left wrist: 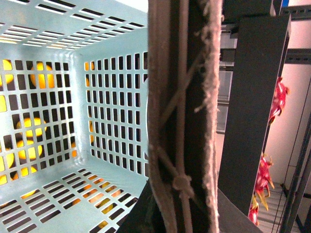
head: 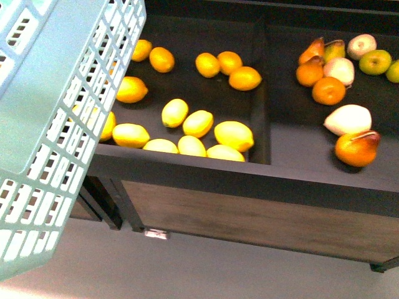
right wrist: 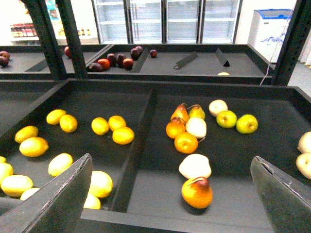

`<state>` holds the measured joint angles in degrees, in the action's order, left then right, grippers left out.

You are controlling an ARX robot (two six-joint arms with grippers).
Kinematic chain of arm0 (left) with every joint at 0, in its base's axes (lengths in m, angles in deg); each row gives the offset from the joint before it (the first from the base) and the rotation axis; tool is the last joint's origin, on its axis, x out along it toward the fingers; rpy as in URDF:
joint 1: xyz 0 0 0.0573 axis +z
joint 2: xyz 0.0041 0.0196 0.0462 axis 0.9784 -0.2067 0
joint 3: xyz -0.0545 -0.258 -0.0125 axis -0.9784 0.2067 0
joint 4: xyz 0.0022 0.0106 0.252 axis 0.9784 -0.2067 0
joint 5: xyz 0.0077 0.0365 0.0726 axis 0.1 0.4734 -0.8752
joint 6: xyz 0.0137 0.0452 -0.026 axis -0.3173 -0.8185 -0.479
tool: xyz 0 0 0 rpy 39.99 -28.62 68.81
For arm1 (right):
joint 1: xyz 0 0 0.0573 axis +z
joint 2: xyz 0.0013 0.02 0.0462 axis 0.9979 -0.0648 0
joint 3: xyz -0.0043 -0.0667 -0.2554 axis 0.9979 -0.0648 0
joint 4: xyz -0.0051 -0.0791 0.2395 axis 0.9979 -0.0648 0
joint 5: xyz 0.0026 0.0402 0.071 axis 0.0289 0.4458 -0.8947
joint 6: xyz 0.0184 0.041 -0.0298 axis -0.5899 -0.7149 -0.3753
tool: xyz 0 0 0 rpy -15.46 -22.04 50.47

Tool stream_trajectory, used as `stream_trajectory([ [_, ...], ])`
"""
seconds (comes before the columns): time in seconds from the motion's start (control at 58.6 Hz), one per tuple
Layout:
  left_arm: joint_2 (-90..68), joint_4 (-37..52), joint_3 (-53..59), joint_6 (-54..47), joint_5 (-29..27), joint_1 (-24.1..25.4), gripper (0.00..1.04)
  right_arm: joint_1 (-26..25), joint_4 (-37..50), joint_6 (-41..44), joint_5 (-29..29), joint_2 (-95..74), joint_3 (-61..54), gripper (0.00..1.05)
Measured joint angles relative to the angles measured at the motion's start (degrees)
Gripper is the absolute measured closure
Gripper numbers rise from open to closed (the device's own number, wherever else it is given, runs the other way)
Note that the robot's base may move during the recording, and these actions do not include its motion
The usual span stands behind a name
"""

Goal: Pick lemon and mango into basket

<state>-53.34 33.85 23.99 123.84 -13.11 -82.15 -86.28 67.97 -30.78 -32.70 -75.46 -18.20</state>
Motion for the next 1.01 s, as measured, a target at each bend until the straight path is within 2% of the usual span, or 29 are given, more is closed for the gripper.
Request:
stream_trajectory([
  [1.007, 0.04, -0.02, 0.00, -0.02, -0.15, 0.02, 0.99, -0.02, -0.02, 0.02, -0.11, 0.00, 0.00, 0.09],
])
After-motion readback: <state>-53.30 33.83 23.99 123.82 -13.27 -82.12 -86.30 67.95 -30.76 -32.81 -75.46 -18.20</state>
